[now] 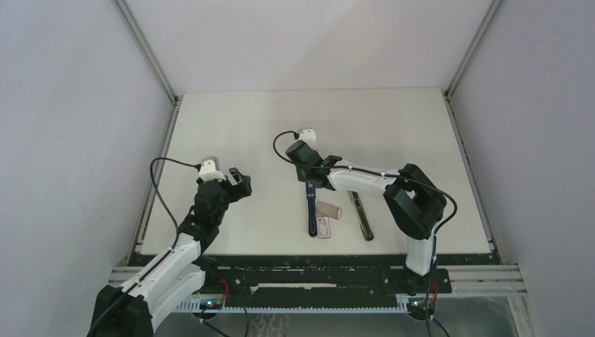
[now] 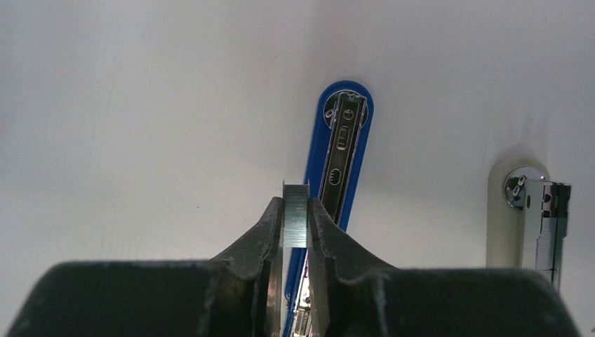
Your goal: Load the staples into the stapler
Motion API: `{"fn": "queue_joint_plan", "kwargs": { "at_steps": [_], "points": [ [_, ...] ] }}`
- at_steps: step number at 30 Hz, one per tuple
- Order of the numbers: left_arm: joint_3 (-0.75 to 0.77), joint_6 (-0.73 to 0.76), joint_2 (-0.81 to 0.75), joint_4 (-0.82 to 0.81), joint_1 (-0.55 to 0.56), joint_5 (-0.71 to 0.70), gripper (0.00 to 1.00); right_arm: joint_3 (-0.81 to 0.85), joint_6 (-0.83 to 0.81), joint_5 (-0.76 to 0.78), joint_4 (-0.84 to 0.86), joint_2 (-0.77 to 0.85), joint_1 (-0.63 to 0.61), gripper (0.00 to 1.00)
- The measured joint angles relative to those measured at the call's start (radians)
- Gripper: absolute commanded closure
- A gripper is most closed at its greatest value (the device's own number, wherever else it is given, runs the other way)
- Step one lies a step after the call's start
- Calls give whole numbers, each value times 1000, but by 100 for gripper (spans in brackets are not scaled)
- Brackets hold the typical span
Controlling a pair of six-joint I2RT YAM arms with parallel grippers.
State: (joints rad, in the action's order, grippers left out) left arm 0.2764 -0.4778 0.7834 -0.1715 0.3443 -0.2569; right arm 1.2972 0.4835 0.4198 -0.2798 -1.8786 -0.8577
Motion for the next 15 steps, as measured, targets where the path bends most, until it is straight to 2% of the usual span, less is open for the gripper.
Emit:
{"fn": "queue_joint_plan", "kwargs": {
  "at_steps": [15],
  "points": [
    [0, 0, 0, 0, 0, 1, 11, 6, 15, 47, -1, -42, 13, 88]
  ]
}}
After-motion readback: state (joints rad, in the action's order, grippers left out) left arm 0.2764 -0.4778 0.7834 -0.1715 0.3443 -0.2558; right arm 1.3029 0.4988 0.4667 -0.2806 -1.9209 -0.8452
